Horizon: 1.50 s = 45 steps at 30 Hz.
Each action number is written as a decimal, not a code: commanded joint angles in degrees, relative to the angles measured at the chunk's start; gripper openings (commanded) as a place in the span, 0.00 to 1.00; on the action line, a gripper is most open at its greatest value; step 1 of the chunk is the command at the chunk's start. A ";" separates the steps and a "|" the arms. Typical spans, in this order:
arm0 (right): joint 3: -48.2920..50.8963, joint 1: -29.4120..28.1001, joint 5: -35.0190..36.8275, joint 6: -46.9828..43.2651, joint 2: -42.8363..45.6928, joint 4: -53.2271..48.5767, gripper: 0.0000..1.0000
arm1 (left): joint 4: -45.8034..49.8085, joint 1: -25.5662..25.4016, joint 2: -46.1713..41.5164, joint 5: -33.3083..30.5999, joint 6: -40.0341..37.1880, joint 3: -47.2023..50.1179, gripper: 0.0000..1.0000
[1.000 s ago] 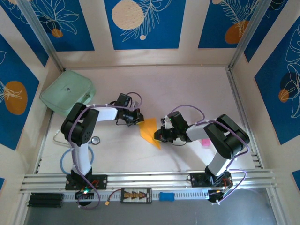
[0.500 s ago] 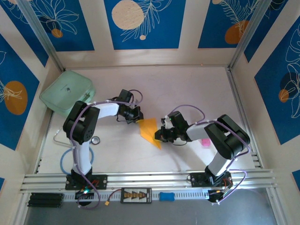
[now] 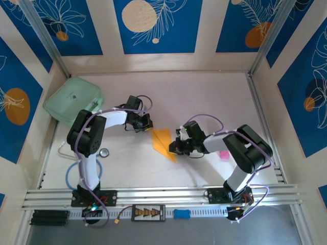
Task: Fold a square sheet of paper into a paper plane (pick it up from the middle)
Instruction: Fourth fold the wing at the center of the table.
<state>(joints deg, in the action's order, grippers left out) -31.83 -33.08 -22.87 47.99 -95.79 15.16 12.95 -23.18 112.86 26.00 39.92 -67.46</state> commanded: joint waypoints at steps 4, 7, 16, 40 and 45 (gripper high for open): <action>2.12 0.08 2.66 -1.41 -2.35 -11.53 0.00 | 0.18 1.05 -6.13 -3.95 -0.63 0.85 0.03; 1.90 0.10 2.94 -1.23 -2.36 -11.70 0.00 | -1.40 -0.71 -8.53 -3.00 -0.47 2.59 0.04; 1.83 0.12 3.00 -1.02 -1.31 -12.28 0.00 | -8.14 -6.99 -5.65 9.56 -2.55 6.28 0.05; -13.86 -2.27 2.21 -2.68 -1.64 -18.34 0.01 | -4.12 -7.18 1.65 5.22 -5.73 7.10 0.03; -14.69 -3.40 2.09 -1.15 -7.24 -16.21 0.02 | -4.72 -7.23 1.57 5.23 -5.36 7.45 0.03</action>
<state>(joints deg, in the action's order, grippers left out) -46.83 -35.75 -20.53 46.54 -100.79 0.19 4.91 -30.65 112.62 35.57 35.86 -61.39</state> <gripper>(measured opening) 0.063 0.064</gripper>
